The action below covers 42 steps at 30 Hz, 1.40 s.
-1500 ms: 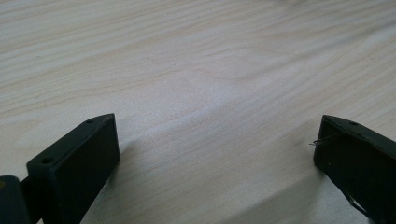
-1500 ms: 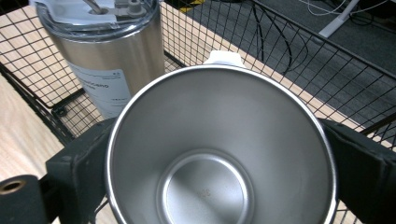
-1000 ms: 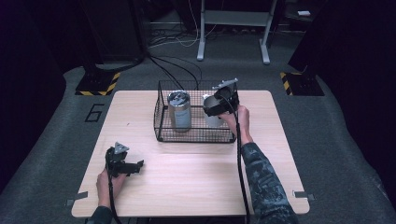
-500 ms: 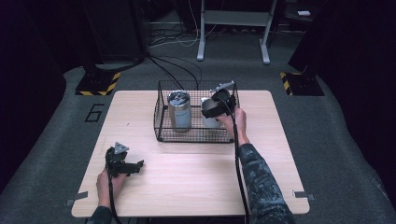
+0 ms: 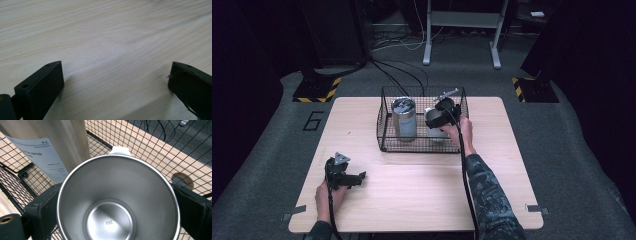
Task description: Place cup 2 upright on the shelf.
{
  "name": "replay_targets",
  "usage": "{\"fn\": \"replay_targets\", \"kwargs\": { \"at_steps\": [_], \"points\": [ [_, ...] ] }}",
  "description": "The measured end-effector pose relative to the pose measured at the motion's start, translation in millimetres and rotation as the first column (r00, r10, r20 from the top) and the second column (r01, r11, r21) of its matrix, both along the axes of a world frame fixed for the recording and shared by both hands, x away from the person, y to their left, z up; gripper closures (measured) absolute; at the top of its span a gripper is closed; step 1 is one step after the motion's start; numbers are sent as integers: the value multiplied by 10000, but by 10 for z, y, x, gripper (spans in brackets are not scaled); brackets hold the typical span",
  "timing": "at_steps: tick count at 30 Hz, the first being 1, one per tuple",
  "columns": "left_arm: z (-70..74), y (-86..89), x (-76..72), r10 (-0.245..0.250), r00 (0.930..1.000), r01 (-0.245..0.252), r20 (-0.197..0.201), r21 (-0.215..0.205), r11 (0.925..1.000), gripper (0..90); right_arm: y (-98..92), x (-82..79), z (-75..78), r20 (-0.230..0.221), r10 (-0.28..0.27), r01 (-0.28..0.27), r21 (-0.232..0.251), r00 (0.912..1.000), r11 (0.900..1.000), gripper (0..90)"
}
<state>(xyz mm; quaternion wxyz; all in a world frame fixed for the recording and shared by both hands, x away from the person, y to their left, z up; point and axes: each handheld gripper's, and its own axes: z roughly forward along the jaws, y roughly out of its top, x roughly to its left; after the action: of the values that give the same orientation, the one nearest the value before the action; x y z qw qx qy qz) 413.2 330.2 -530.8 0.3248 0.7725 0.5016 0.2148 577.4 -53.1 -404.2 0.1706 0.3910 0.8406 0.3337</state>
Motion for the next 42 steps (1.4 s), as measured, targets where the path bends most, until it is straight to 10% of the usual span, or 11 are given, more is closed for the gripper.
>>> {"fn": "replay_targets", "kwargs": {
  "at_steps": [42],
  "points": [
    [-12,-6,2,57,9999,-56,135,-65,10000,2,45,24,-227,-882,-28,-9,-412,9961,9992,50]
  ]
}}
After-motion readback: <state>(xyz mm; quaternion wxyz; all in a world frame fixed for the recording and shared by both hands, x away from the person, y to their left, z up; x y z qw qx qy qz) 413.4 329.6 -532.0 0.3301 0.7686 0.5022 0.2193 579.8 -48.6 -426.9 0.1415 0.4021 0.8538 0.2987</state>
